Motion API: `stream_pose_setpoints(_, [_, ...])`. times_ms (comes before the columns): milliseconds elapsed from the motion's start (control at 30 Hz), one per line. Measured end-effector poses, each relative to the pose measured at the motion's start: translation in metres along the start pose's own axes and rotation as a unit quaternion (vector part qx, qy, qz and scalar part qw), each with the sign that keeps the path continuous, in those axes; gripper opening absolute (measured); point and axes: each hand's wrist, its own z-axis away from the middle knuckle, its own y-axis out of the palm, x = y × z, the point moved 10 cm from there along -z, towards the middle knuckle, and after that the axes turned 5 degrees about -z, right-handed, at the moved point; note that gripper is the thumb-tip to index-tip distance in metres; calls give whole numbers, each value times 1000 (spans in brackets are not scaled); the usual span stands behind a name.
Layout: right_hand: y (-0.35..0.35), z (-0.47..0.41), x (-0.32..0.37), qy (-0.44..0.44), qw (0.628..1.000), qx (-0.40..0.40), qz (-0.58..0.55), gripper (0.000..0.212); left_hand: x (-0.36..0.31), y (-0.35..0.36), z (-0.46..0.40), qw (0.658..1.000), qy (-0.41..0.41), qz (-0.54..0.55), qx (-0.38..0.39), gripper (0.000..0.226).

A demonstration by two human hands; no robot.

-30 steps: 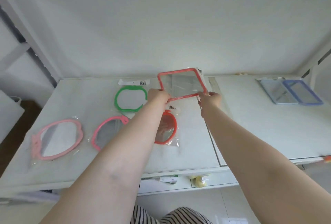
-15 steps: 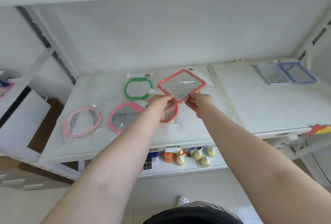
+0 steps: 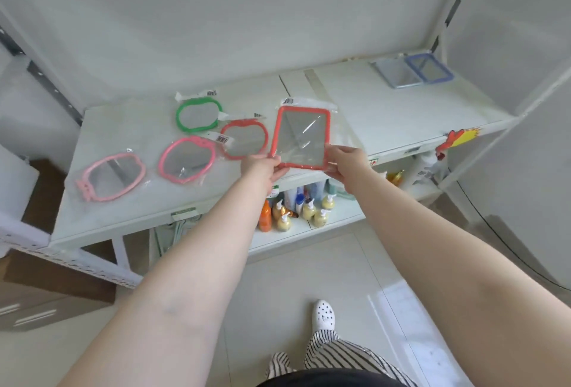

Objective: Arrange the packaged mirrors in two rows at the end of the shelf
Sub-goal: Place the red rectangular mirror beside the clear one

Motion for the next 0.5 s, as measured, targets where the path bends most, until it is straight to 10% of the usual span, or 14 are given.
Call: stream_pose_setpoints(500, [-209,-14,12,-23,994,-103,-35,26,93,167,31,995,-21,-49,79,40])
